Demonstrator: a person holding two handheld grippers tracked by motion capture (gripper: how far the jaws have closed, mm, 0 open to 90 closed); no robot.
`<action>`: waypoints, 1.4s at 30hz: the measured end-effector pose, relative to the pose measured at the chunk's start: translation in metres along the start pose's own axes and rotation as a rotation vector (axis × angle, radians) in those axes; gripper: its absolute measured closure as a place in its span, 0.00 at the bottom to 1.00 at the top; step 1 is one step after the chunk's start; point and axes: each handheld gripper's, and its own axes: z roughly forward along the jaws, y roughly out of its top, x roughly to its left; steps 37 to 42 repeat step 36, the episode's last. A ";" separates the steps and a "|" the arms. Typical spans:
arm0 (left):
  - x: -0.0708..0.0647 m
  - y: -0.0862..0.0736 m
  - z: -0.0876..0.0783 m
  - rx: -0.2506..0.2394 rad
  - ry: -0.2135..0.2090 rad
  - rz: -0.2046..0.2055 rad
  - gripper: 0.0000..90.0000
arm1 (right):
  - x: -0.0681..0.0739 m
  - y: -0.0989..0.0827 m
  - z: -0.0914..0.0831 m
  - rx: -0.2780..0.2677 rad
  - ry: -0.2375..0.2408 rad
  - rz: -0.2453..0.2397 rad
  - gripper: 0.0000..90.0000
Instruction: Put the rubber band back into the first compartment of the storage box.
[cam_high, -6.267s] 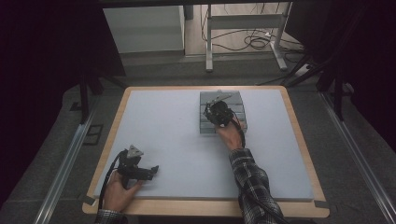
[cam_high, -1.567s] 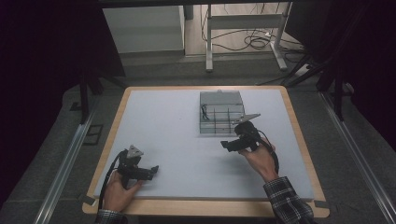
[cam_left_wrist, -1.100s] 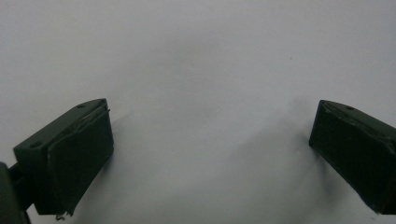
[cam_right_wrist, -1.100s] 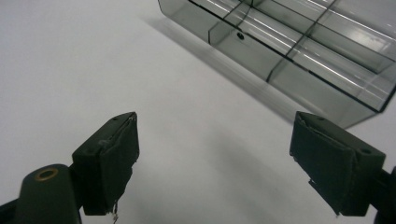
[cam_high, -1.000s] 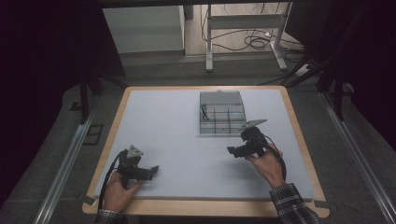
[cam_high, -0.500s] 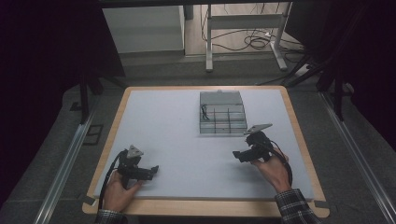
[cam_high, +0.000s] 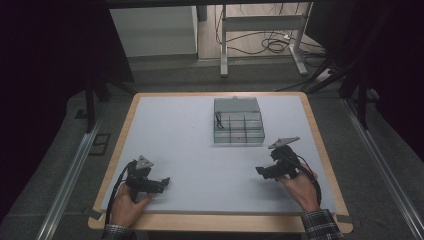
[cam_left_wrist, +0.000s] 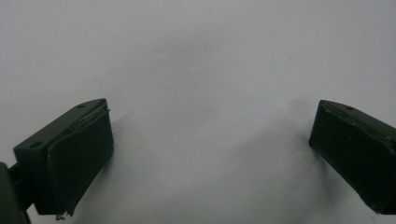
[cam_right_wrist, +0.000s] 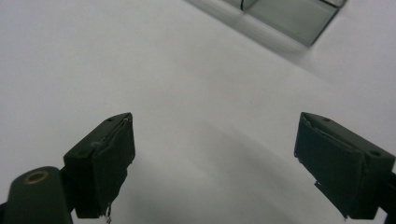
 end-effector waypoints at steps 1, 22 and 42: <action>0.000 0.000 0.000 0.000 0.000 0.000 0.00 | 0.000 -0.001 -0.001 0.001 0.001 0.002 0.12; 0.000 0.000 0.000 0.000 0.000 0.001 0.00 | -0.011 -0.037 -0.015 0.053 -0.006 0.026 0.08; 0.000 0.000 0.000 0.001 0.000 0.002 0.00 | -0.015 -0.053 -0.008 0.116 -0.053 -0.002 0.04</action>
